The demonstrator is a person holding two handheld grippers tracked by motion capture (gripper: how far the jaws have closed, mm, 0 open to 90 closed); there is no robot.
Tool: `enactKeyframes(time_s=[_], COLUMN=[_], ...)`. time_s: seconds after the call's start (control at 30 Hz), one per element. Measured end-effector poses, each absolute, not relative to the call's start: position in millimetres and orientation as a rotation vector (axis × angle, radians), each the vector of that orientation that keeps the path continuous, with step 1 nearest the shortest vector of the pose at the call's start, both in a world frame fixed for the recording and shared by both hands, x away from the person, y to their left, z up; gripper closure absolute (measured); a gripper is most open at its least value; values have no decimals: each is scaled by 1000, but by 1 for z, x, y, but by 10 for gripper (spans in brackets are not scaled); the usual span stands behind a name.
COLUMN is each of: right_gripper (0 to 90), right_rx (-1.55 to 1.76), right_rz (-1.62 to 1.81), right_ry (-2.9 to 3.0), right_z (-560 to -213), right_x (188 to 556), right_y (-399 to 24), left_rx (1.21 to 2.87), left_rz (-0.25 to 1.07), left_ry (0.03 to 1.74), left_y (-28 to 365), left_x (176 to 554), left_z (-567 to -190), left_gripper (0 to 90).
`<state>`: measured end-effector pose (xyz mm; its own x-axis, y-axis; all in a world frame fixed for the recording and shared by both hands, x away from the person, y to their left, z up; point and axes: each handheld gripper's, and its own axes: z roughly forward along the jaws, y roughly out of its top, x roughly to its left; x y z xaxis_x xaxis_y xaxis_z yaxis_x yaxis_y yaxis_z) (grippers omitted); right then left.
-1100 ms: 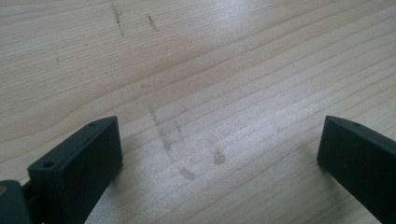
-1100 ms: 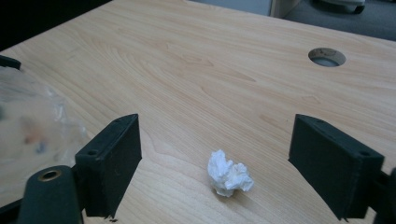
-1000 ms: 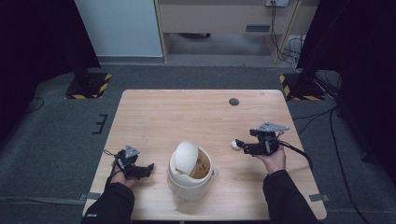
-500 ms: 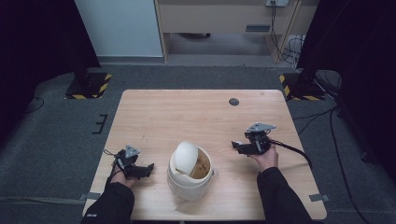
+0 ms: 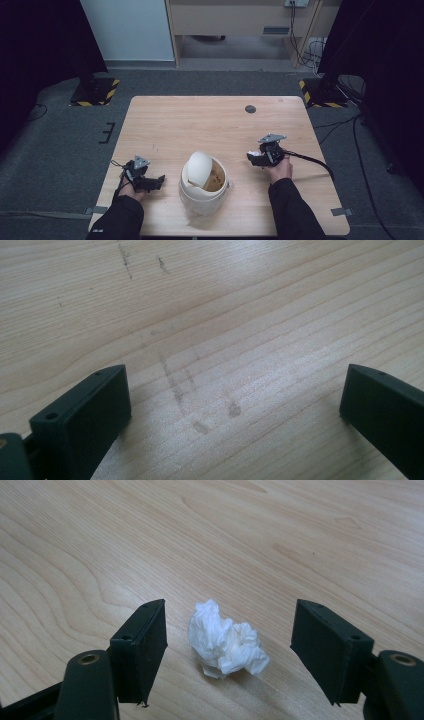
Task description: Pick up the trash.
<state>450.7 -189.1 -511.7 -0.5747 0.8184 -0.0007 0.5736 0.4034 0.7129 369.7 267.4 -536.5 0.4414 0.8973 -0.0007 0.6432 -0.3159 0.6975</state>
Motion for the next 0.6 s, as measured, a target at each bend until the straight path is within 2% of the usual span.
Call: enactKeyframes(time_s=[0.37, 0.6], right_gripper=[346, 445], right_rx=[1227, 1224], right_rz=[916, 910], right_ry=[2332, 2345], right_z=[-519, -521], right_x=[453, 453], right_y=[-185, -184], left_rx=[2067, 2067], left_rz=[522, 522], left_ry=[1287, 1287], left_y=[267, 267], left_x=[370, 370], left_z=[-537, -537], left_gripper=[0, 0])
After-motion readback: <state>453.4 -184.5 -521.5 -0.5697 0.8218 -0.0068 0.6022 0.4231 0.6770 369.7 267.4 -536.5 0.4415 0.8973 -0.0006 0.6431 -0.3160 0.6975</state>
